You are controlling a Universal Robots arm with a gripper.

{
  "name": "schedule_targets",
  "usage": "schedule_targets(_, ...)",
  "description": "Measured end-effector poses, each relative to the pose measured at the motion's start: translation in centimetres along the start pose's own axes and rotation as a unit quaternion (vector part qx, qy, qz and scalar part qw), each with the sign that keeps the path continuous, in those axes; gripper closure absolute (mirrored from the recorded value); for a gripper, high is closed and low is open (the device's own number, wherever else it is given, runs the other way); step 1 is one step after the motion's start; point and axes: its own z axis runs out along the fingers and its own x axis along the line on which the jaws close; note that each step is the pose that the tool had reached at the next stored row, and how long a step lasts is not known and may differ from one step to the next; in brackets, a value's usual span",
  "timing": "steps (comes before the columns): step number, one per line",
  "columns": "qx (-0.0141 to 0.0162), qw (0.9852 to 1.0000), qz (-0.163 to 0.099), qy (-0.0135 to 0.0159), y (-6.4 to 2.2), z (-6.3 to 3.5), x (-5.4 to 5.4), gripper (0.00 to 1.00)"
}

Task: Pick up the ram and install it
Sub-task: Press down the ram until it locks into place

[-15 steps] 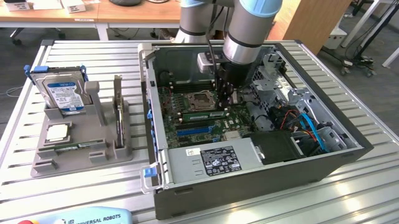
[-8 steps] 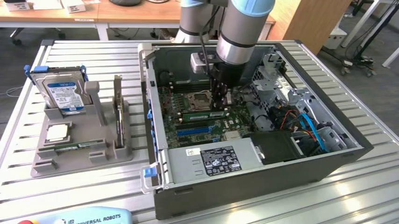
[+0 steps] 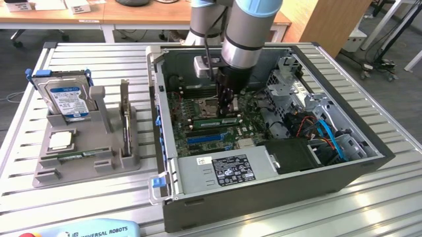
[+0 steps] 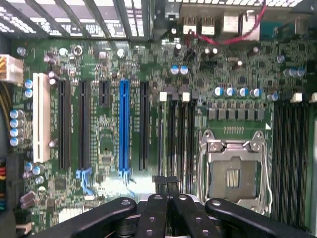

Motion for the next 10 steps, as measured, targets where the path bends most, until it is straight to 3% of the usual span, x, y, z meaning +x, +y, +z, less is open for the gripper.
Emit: schedule_targets(10,0.0,1.0,0.0,0.0,1.98,0.06,0.0,0.9)
